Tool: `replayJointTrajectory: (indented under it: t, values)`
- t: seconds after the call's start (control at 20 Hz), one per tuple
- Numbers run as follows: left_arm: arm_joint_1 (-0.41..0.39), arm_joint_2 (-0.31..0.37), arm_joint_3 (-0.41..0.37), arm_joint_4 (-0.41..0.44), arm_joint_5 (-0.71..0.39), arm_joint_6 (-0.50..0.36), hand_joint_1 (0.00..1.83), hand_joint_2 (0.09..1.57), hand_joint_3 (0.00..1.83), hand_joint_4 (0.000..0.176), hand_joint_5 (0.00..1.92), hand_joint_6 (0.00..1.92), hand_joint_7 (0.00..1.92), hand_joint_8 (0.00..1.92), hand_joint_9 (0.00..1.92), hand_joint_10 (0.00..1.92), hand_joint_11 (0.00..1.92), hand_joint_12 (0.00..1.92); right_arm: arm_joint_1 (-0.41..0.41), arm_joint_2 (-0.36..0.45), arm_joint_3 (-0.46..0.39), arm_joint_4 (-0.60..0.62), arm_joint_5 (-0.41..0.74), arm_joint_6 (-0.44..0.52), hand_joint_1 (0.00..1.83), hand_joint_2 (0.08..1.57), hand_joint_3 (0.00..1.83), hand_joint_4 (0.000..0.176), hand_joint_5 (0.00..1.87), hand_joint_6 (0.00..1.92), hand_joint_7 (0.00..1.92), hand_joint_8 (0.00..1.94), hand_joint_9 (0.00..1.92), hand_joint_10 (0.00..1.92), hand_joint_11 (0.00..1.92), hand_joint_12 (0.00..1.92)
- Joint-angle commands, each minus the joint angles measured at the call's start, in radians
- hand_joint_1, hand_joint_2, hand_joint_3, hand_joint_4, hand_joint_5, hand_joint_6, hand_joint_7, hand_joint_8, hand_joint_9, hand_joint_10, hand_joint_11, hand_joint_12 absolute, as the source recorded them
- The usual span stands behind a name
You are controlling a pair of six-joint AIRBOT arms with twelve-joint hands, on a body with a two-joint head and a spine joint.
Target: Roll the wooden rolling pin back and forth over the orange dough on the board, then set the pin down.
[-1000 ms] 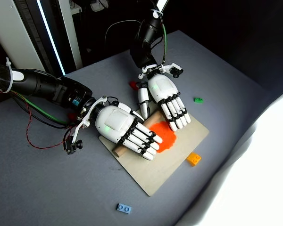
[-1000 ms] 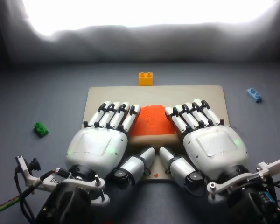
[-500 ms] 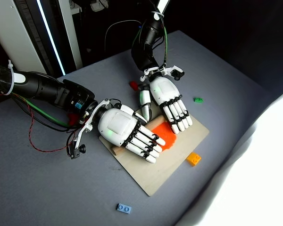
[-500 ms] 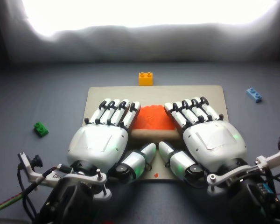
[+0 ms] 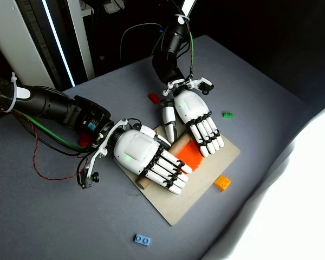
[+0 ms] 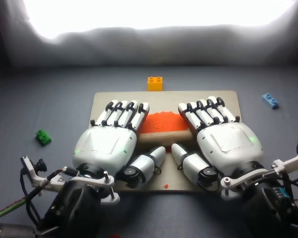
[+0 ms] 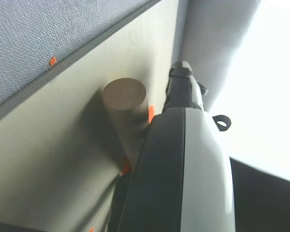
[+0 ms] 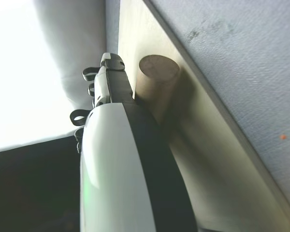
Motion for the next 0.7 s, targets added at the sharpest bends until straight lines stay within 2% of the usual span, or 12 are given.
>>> replayJointTrajectory:
  t: [0.0,0.65]
  values:
    - [-0.009,-0.001,0.008,0.06,-0.085,-0.003,0.0,1.43,0.01,0.0,0.0,0.0,0.0,0.0,0.0,0.0,0.0,0.0,0.013,0.002,0.006,-0.065,0.084,0.004,0.0,1.41,0.0,0.0,0.09,0.0,0.09,0.0,0.07,0.0,0.0,0.01]
    - [-0.035,-0.013,0.06,0.045,-0.032,-0.04,0.0,1.43,0.01,0.0,0.0,0.0,0.0,0.0,0.0,0.0,0.0,0.0,0.032,-0.016,0.063,-0.065,0.058,0.025,0.0,1.41,0.0,0.0,0.09,0.0,0.09,0.0,0.08,0.0,0.02,0.05]
